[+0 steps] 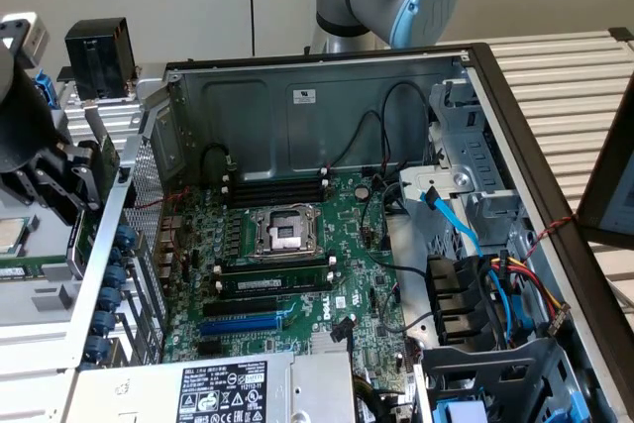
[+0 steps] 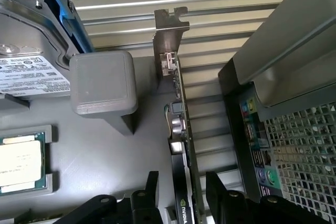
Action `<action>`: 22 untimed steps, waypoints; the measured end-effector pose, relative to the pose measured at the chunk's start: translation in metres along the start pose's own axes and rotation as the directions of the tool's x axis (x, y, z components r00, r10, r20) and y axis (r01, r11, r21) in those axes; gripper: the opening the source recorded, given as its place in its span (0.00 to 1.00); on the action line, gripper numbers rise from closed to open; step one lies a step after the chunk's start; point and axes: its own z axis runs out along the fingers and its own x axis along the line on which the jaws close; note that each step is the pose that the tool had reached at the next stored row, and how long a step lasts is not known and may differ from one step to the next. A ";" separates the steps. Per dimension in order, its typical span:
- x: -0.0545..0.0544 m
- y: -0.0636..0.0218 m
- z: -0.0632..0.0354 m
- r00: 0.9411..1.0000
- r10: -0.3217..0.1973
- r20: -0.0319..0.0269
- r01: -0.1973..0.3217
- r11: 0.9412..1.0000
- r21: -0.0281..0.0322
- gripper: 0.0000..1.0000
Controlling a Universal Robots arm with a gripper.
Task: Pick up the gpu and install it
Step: 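Pick up the gpu and move the gpu toward the slot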
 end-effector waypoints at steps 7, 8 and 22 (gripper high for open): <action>0.000 0.0059 0.0081 1.000 -0.001 0.000 0.001 1.000 -0.001 0.49; 0.000 0.0059 0.0082 1.000 -0.002 -0.001 0.002 1.000 -0.001 0.49; 0.001 0.0056 0.0106 0.998 -0.056 -0.007 0.056 0.998 -0.008 0.49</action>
